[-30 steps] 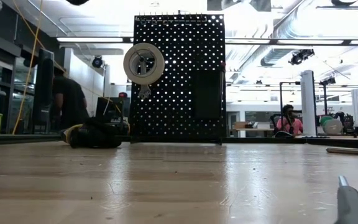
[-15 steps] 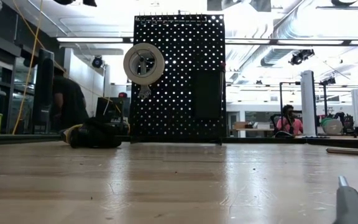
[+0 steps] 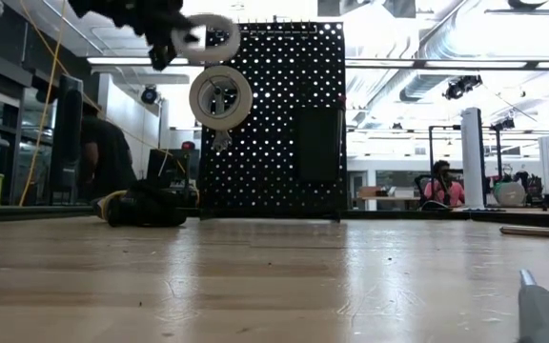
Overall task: Hang tools onto peg board
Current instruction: Hang the white masking tape on the peg board
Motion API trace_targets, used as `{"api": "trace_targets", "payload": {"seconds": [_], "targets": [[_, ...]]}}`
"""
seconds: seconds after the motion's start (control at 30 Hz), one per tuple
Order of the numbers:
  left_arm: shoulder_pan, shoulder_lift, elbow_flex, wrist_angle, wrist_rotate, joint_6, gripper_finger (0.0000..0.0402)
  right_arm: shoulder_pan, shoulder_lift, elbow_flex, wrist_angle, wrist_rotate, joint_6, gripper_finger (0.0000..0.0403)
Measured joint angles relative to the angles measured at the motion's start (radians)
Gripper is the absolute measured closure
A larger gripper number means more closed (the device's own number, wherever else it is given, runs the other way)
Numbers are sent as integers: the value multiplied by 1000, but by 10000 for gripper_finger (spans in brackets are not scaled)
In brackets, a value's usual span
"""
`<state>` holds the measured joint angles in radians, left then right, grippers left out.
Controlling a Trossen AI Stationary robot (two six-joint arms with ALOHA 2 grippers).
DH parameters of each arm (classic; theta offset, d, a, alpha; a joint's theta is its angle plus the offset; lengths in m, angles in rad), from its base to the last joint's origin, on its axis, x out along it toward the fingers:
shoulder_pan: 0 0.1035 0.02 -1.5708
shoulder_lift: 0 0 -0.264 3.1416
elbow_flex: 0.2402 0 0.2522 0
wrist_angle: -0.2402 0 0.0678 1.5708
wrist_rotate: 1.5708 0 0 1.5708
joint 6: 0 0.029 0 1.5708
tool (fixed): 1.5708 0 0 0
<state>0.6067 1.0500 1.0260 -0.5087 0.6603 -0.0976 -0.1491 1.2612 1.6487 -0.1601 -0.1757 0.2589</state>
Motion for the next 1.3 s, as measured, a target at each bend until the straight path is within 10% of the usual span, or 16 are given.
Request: {"api": "trace_targets", "payload": {"seconds": [1.03, 1.3], "targets": [[135, 123, 5, 98, -283, 534, 343, 54, 31, -1, -73, 108, 50, 235], [136, 126, 7, 97, -350, 541, 234, 60, 30, -1, -76, 120, 50, 235]]}}
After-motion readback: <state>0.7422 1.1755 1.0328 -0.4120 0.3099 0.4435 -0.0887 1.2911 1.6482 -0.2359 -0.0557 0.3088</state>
